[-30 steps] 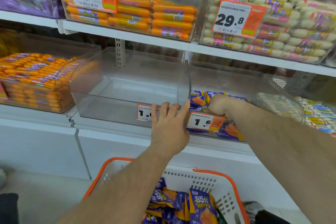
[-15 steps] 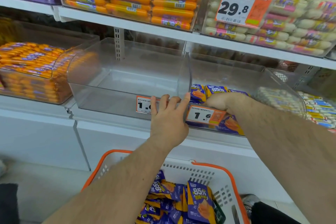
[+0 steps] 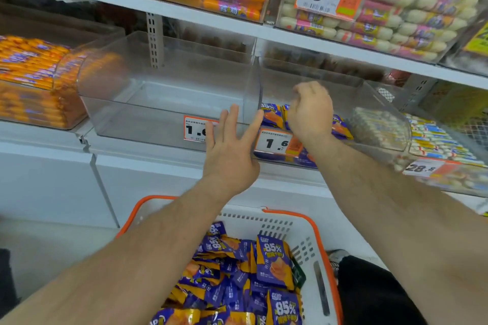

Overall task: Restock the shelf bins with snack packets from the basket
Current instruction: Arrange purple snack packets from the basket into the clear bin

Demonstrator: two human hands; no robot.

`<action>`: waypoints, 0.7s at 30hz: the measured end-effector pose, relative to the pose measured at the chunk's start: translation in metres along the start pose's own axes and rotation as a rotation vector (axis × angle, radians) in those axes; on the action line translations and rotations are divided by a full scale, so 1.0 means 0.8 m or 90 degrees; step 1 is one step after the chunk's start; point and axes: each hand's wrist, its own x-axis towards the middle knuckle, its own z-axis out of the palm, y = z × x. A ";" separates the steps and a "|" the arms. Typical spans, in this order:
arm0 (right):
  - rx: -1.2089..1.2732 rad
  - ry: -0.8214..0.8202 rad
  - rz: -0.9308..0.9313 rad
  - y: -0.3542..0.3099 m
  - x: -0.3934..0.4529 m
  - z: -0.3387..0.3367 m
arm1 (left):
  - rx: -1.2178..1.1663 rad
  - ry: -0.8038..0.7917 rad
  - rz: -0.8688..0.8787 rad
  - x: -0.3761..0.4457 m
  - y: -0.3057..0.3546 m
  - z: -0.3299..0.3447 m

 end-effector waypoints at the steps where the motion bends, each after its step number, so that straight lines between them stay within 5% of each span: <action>1: 0.052 0.175 -0.059 -0.002 -0.016 -0.002 | -0.032 0.035 0.013 -0.016 0.000 0.006; 2: 0.086 0.301 -0.099 -0.009 -0.044 -0.004 | -0.061 0.057 0.019 -0.037 0.000 0.015; 4: 0.156 0.321 -0.110 -0.012 -0.111 0.012 | -0.120 0.009 -0.024 -0.084 -0.002 0.032; 6: 0.203 0.160 -0.024 -0.001 -0.175 0.046 | -0.152 -0.116 -0.112 -0.125 -0.008 0.050; 9: 0.088 -0.240 0.146 0.031 -0.262 0.089 | -0.238 -0.303 -0.239 -0.163 -0.021 0.077; 14: -0.156 -0.755 0.200 0.078 -0.365 0.125 | -0.396 -0.451 -0.408 -0.189 -0.033 0.095; 21: -0.267 -0.825 0.127 0.084 -0.391 0.139 | -0.336 -0.488 -0.448 -0.203 -0.035 0.108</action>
